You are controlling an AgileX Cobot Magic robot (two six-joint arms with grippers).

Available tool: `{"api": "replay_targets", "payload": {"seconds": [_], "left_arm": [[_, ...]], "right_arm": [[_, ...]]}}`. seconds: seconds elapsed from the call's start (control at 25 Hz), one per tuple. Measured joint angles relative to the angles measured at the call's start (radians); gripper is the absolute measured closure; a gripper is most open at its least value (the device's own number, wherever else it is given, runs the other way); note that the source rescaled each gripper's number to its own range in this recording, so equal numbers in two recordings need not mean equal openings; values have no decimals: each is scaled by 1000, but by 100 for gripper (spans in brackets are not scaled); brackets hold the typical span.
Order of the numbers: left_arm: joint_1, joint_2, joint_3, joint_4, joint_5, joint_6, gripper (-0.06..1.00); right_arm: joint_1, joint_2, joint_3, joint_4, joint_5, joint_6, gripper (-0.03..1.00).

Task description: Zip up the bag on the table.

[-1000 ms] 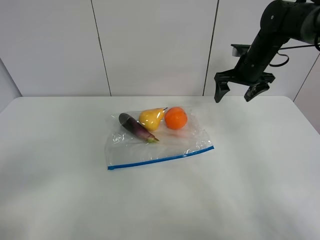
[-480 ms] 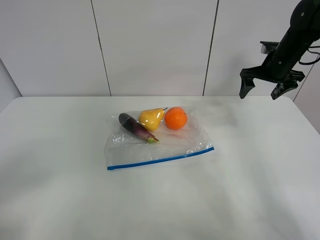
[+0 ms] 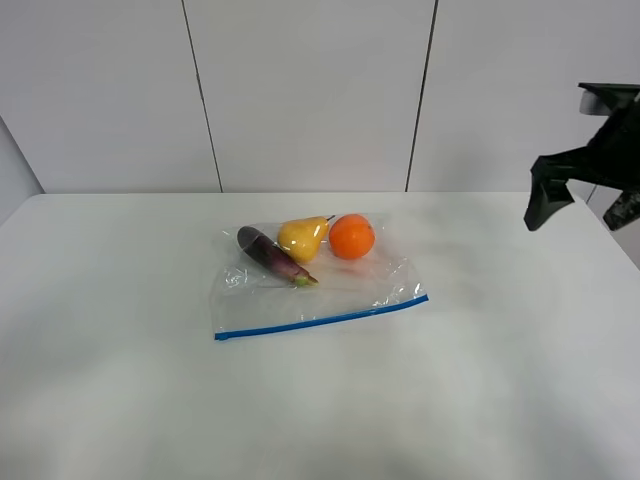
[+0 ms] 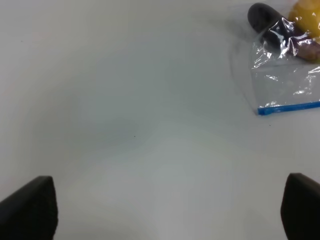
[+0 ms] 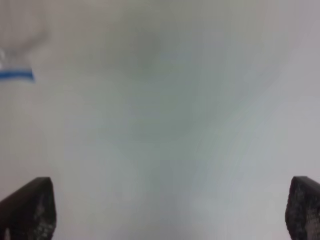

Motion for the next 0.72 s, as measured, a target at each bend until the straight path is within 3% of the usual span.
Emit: {"api": "replay_targets", "payload": {"seconds": [0.36,0.72], "left_arm": [[0,0,0,0,0,0,-6],[0,0,0,0,0,1,-6]], "right_arm": [[0,-465,498,0,-9,0,-3],[0,-902,790,0,-109,17,-3]]}}
